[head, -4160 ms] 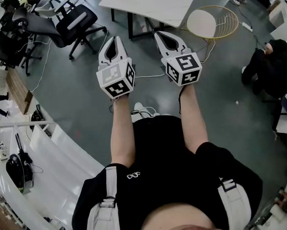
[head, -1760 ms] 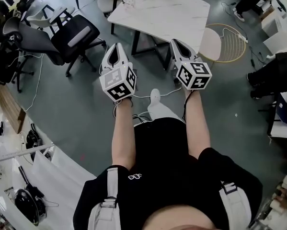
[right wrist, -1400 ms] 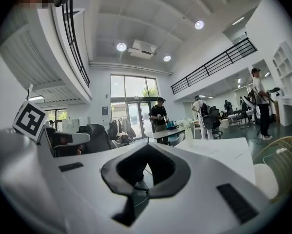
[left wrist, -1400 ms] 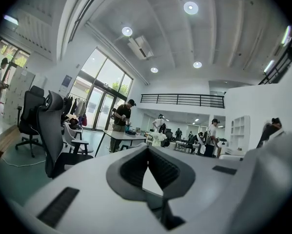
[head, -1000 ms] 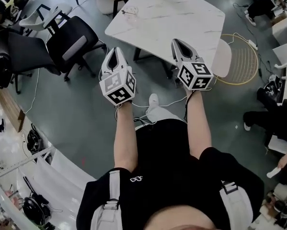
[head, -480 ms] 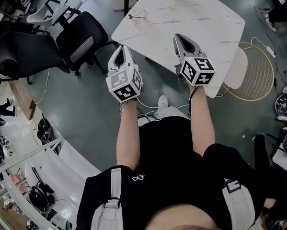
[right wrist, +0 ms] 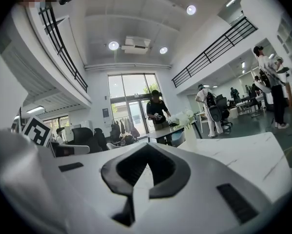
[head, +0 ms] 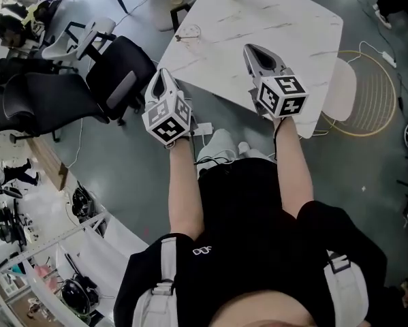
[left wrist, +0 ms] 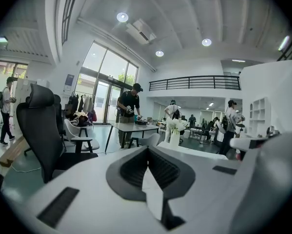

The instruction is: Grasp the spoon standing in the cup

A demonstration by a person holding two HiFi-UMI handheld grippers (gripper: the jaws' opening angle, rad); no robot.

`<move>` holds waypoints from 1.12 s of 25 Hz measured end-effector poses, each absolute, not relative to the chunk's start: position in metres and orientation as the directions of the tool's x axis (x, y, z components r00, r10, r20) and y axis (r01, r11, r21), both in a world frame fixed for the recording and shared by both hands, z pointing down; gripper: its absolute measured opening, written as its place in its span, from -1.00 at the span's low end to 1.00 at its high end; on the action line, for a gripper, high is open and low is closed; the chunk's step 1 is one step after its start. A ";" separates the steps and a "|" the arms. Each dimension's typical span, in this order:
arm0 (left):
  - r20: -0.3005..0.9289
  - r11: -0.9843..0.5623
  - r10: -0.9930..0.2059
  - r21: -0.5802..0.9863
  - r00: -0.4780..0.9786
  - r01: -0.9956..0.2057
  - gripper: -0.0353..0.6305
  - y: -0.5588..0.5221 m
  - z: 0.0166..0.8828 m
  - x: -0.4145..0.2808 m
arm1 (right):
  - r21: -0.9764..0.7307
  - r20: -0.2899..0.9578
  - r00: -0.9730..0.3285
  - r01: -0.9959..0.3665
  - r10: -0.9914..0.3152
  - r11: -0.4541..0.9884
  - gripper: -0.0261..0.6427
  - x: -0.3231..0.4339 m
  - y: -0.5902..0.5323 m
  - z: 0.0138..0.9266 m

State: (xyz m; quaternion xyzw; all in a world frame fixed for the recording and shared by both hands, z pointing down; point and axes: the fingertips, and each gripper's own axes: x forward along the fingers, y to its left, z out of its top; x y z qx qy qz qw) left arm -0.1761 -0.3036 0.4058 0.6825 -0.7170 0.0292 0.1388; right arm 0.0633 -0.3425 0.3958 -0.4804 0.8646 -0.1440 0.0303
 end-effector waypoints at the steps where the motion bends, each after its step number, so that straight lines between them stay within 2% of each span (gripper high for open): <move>1: 0.233 0.060 -0.972 0.150 -0.024 -0.987 -0.84 -0.307 0.404 -0.173 | -0.274 0.081 -0.530 -0.826 -0.844 0.492 -0.90 0.068 -0.343 0.394; 10: 0.244 0.030 -0.970 0.187 0.017 -0.982 -0.84 -0.353 0.417 -0.160 | -0.228 0.084 -0.518 -0.842 -0.852 0.489 -0.90 0.071 -0.367 0.387; 16: 0.240 -0.018 -0.970 0.039 0.027 -0.999 -0.84 -0.383 0.405 -0.170 | -0.242 0.109 -0.536 -0.831 -0.837 0.501 -0.90 0.051 -0.400 0.393; 20: 0.264 -0.032 -0.963 0.058 0.046 -0.998 -0.84 -0.403 0.419 -0.182 | -0.241 0.181 -0.566 -0.818 -0.804 0.522 -0.90 0.024 -0.418 0.421; 25: 0.332 -0.090 -0.940 -0.029 0.076 -0.995 -0.84 -0.440 0.443 -0.183 | -0.214 0.197 -0.516 -0.853 -0.834 0.477 -0.90 0.030 -0.454 0.431; 28: 0.358 -0.094 -0.930 -0.010 0.084 -0.996 -0.84 -0.453 0.458 -0.184 | -0.226 0.227 -0.491 -0.866 -0.841 0.445 -0.90 0.036 -0.467 0.443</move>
